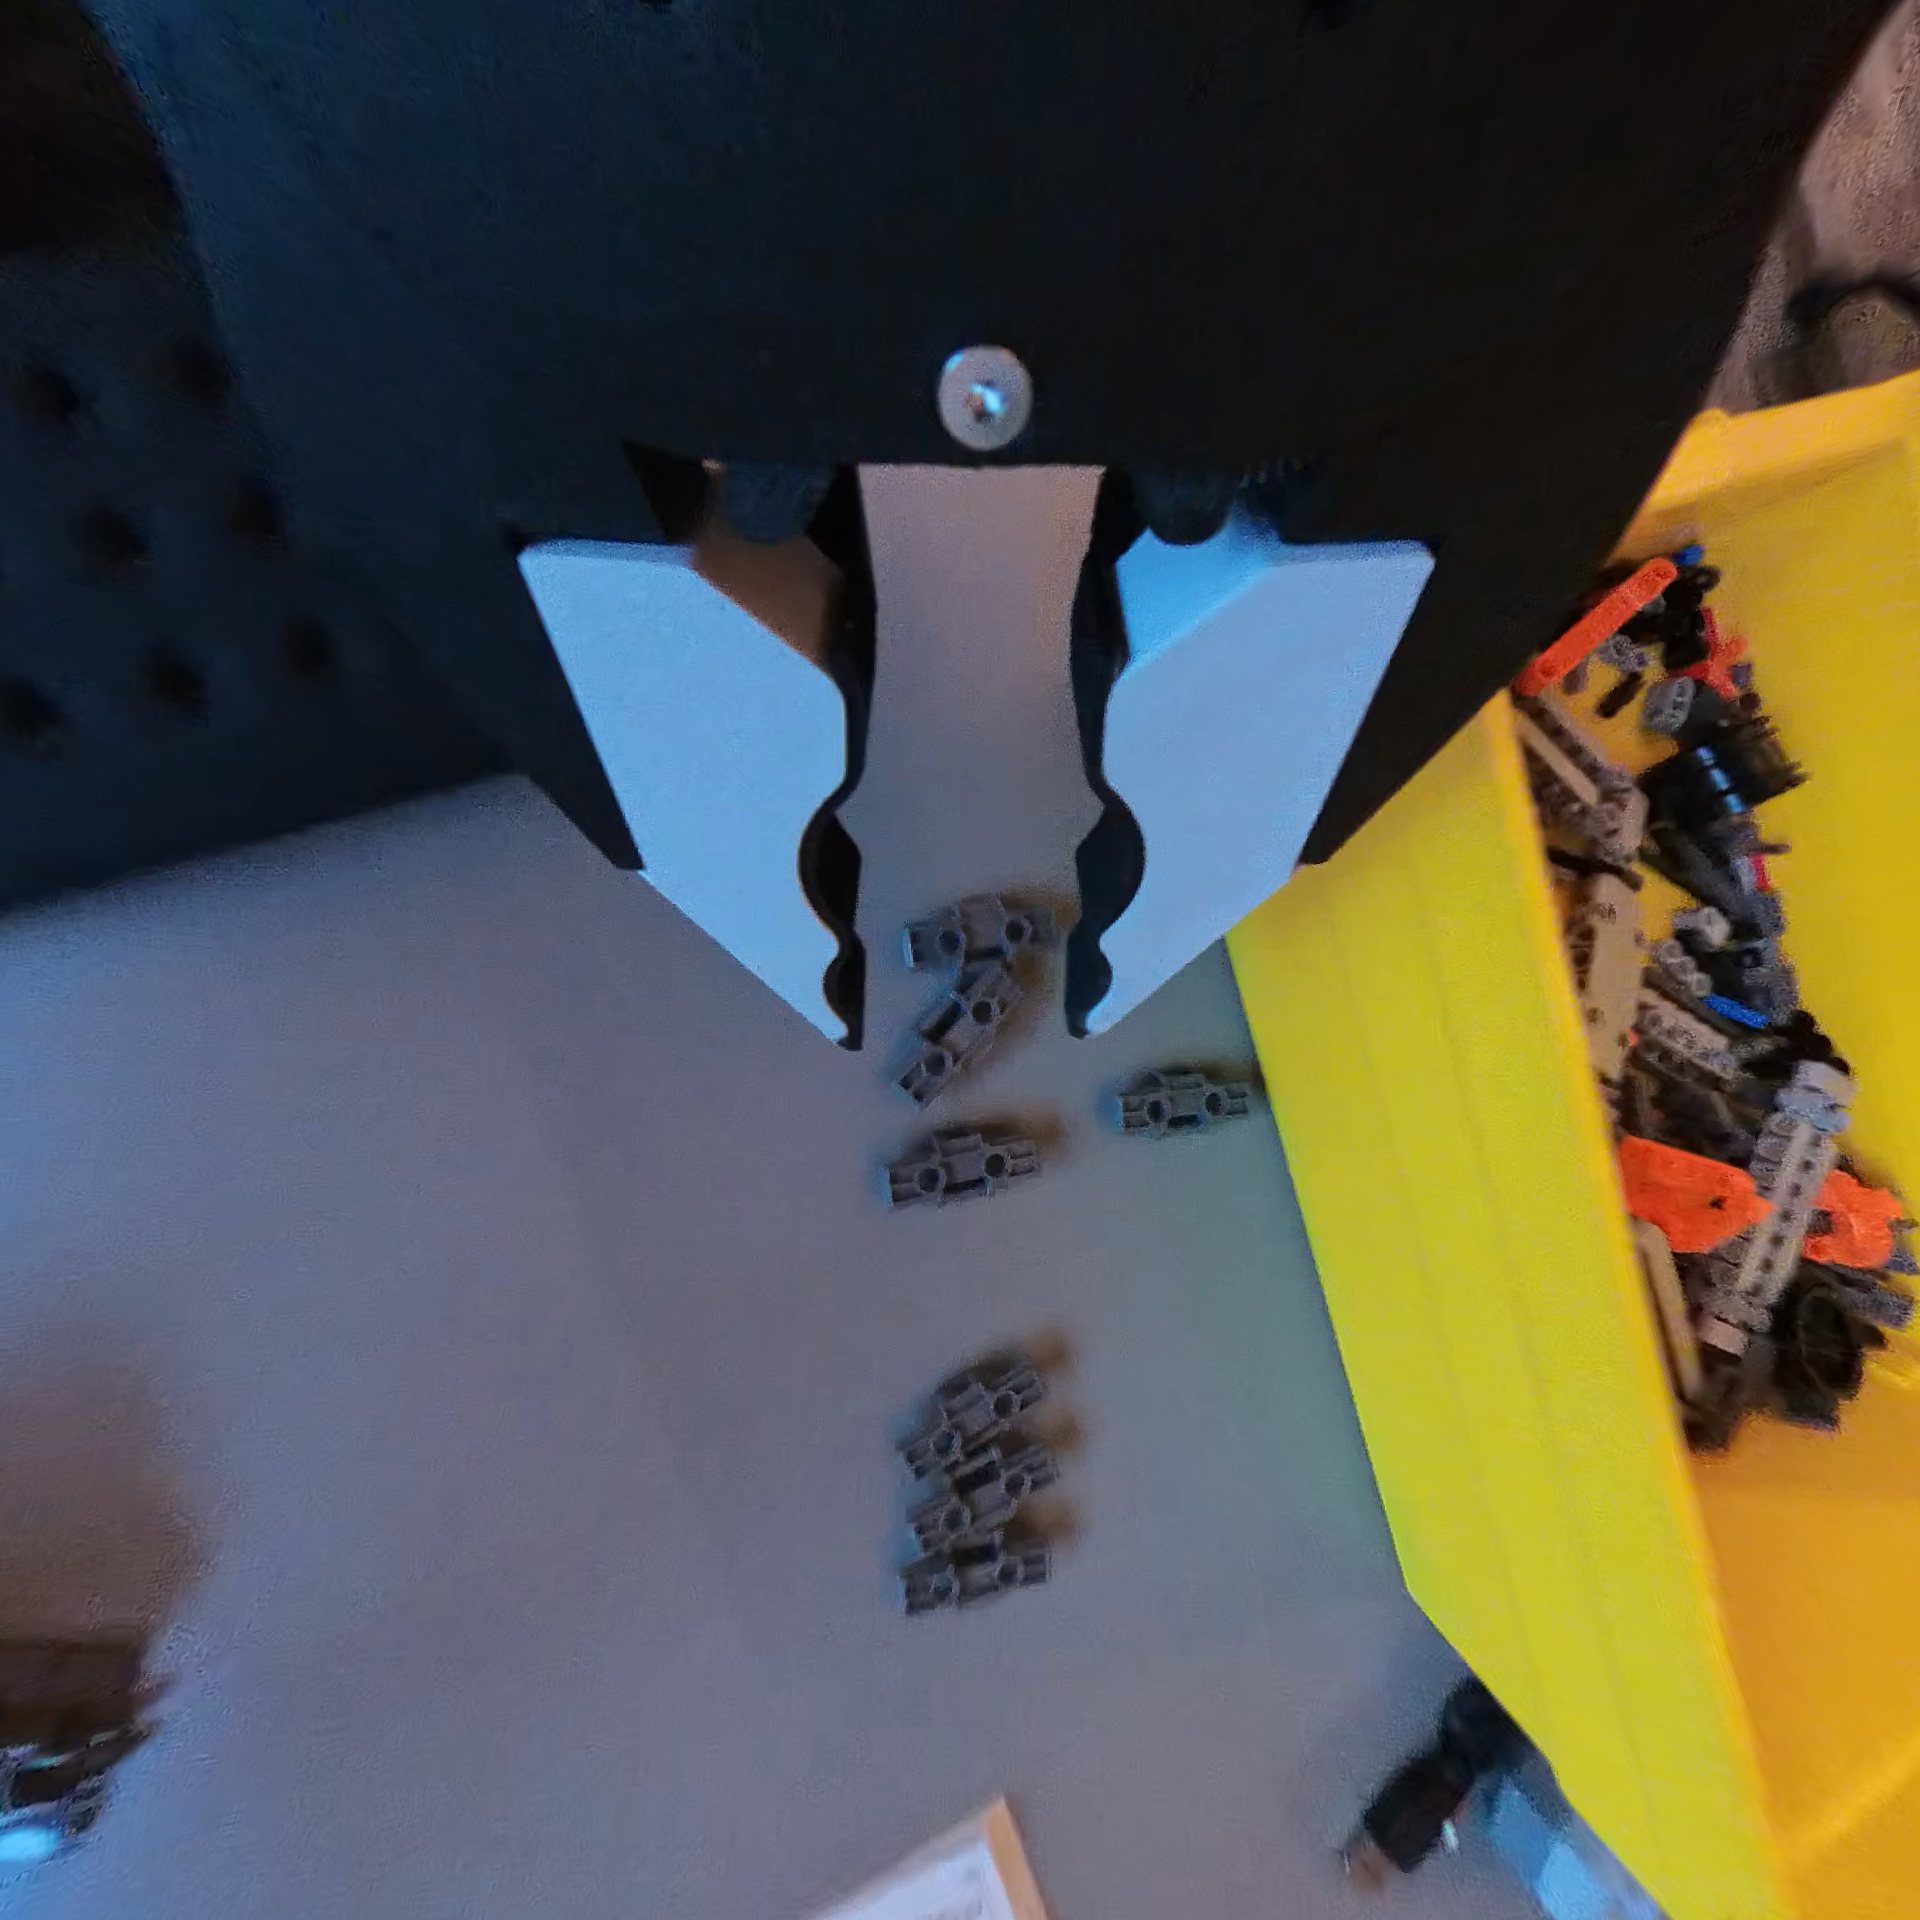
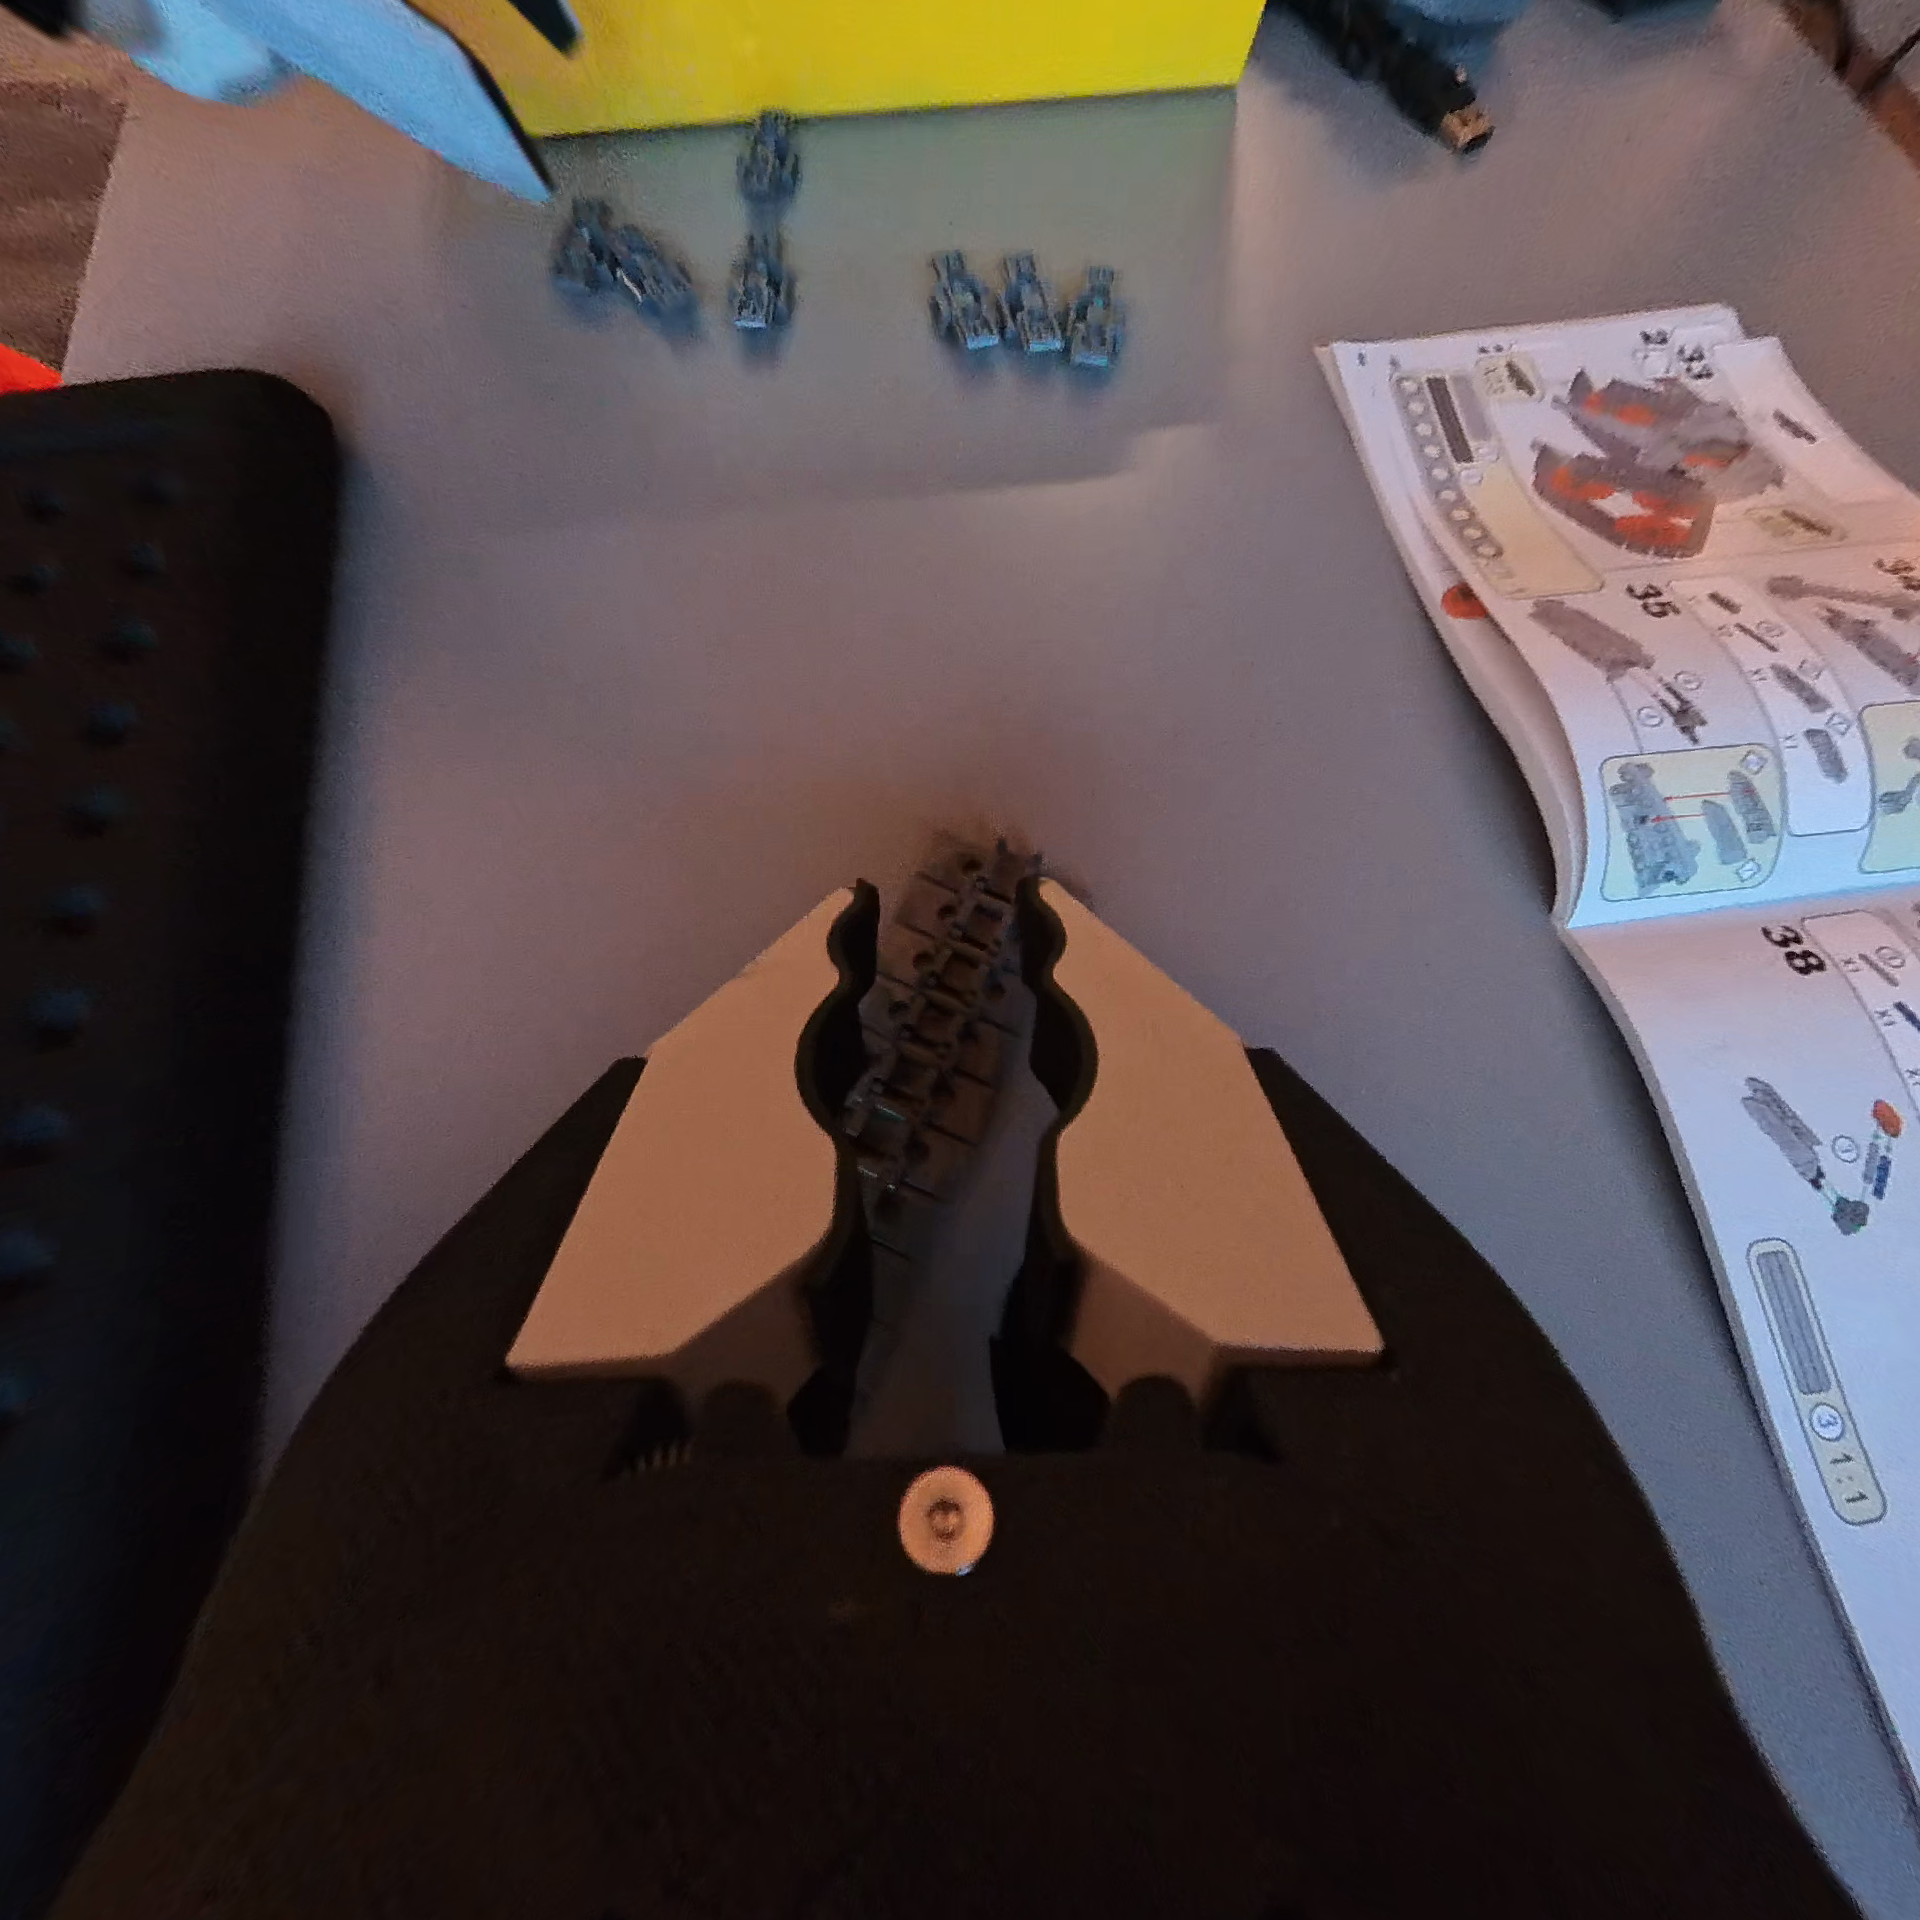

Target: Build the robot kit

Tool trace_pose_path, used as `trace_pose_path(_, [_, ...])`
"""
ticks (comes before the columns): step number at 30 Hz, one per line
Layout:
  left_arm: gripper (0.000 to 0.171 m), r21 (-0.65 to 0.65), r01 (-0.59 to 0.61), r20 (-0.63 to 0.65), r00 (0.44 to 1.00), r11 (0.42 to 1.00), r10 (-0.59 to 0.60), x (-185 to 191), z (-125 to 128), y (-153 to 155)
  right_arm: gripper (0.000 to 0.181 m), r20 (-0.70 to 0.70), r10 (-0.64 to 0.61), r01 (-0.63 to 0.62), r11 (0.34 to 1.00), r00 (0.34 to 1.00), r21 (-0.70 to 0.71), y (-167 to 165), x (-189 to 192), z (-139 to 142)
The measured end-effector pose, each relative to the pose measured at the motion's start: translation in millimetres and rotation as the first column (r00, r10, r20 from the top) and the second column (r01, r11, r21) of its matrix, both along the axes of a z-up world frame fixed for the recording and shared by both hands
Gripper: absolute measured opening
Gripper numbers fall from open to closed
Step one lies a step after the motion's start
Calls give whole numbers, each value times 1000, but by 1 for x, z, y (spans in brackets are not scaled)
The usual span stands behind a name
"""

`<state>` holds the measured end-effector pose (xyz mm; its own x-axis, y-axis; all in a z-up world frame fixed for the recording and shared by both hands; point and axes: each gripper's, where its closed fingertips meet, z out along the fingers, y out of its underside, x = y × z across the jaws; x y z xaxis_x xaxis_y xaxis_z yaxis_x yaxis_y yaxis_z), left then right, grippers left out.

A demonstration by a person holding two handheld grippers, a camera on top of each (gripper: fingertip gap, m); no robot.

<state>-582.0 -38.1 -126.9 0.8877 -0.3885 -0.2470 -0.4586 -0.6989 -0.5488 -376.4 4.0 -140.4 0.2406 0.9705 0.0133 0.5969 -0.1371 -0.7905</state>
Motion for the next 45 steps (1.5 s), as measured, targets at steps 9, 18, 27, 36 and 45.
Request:
trace_pose_path(9, [46, -107, 21, 2, 1000, 994, -21, 16, -33, 36, 25, 52, 22, -25, 998, 998, 64, -1, 18, -12])
trace_pose_path(18, [8, -103, 41, 61, 998, 994, -35, 29, -33, 40, 24, 17, 46, -46, 999, 999, 11, -3, 23, -12])
trace_pose_path(27, [12, -11, 50, 380, 924, 999, -42, 45, 19, 37, 23, 1, 110, -110, 992, 994, 63, -16, 17, -6])
trace_pose_path(36, [33, -69, 525, 276, 827, 848, -490, 108, -5, -62, 23, -30, 121, -120, 993, 992, 16, -17, 12, -8])
trace_pose_path(45, [23, -161, 592, 177, 805, 790, -567, 115, -40, -61, 23, 0, 113, -113, 993, 994, 25, -17, 16, -12])
